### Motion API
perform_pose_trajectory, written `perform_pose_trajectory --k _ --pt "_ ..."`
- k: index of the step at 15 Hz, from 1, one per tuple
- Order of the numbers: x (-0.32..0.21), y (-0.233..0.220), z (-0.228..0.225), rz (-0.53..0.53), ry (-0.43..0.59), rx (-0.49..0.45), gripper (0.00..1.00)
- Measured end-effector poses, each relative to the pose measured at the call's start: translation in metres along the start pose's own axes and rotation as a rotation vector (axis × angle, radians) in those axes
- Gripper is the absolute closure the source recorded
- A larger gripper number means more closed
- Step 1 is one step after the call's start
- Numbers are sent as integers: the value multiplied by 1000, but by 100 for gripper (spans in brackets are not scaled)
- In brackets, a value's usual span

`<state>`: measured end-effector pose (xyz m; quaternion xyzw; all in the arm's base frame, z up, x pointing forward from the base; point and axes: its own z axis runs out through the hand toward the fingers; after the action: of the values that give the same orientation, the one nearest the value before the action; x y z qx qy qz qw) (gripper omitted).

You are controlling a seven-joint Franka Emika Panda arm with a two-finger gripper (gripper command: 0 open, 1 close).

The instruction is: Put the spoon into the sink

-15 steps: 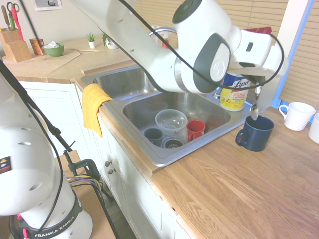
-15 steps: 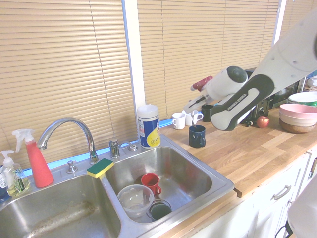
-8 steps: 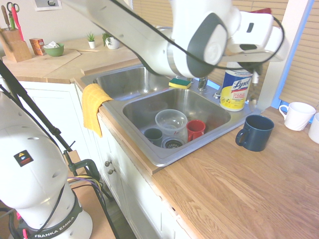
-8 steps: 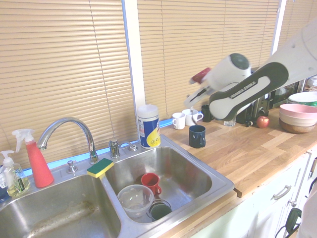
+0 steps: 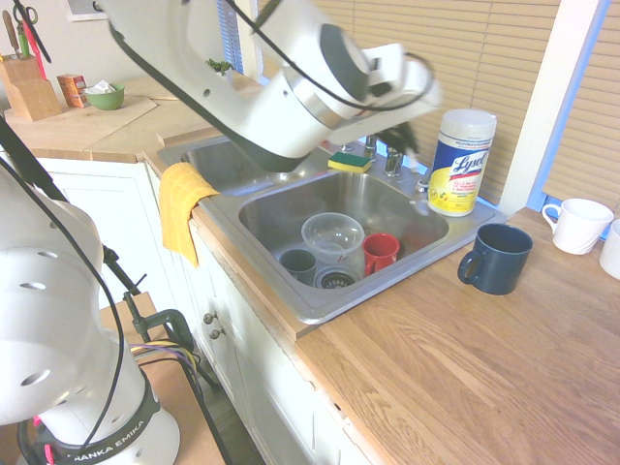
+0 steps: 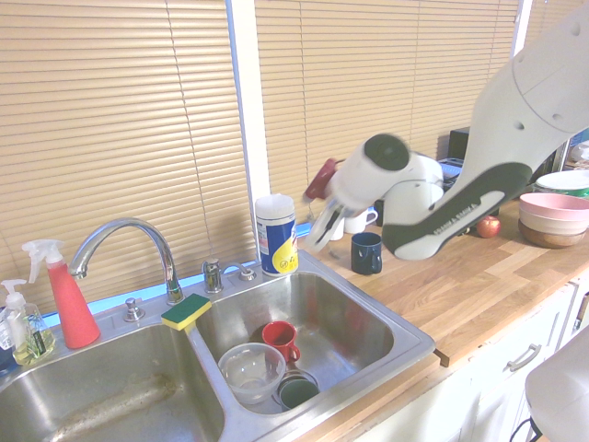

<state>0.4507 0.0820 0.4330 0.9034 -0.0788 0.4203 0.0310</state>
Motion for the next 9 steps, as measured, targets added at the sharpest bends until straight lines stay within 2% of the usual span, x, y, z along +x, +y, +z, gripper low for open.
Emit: perform_pose_trajectory --k 5,9 --pt "-65 -50 9 -124 -7 -71 100" --pt "-112 -74 40 -187 -70 -122 100"
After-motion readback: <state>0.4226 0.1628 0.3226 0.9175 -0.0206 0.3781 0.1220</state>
